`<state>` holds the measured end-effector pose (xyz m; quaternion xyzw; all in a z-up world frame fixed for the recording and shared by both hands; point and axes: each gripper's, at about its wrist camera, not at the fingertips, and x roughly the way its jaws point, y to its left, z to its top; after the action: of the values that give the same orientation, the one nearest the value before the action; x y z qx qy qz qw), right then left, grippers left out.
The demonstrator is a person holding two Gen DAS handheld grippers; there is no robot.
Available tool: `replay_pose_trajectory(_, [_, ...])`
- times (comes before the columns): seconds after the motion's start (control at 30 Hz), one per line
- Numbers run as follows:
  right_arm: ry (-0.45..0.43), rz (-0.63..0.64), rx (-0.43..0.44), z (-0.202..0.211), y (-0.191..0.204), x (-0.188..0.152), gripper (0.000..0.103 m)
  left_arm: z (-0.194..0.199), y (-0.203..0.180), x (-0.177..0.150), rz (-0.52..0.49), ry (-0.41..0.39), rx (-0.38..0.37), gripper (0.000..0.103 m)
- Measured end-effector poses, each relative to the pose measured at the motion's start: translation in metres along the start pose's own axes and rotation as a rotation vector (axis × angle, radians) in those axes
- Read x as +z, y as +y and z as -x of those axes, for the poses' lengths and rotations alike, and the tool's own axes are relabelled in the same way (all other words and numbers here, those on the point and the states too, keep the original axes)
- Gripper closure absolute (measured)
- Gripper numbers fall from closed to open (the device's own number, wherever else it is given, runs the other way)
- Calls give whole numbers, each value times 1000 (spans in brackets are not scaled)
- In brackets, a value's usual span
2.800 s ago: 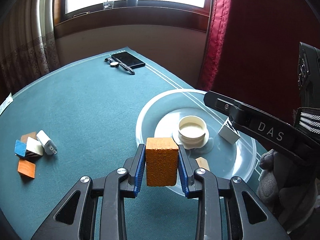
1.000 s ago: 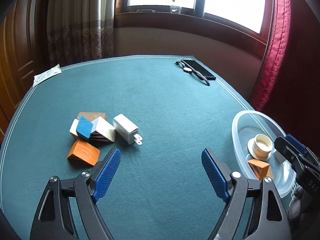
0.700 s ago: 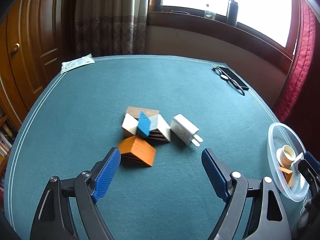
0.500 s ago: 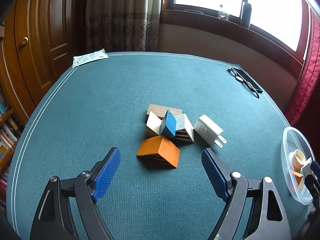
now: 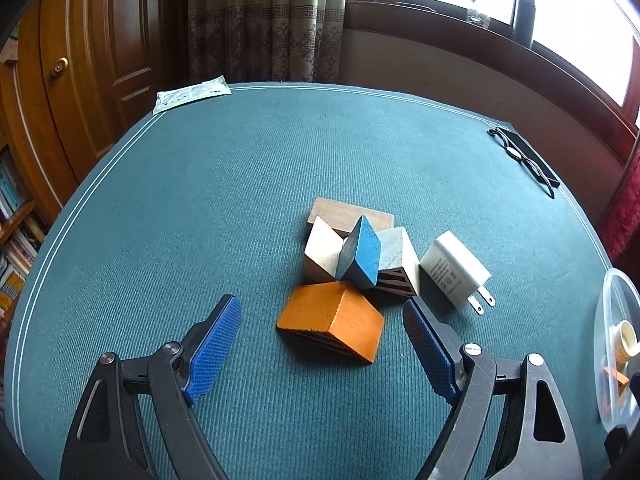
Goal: Organize rigid objects
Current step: 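Move the left tool to the orange block and grasp it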
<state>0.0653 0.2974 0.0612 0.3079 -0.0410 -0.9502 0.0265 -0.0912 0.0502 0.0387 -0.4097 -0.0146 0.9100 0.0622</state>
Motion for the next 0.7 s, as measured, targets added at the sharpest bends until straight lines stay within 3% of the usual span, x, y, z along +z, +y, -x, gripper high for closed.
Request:
replay_pose_trajectory(0.2, [13,7,5,-4,4,-1,14,-17,1,4,13,21,71,19])
replay_pose_trajectory(0.7, [42,10,6,-14,16,-1,11,3,48,-21,33,38,71,19])
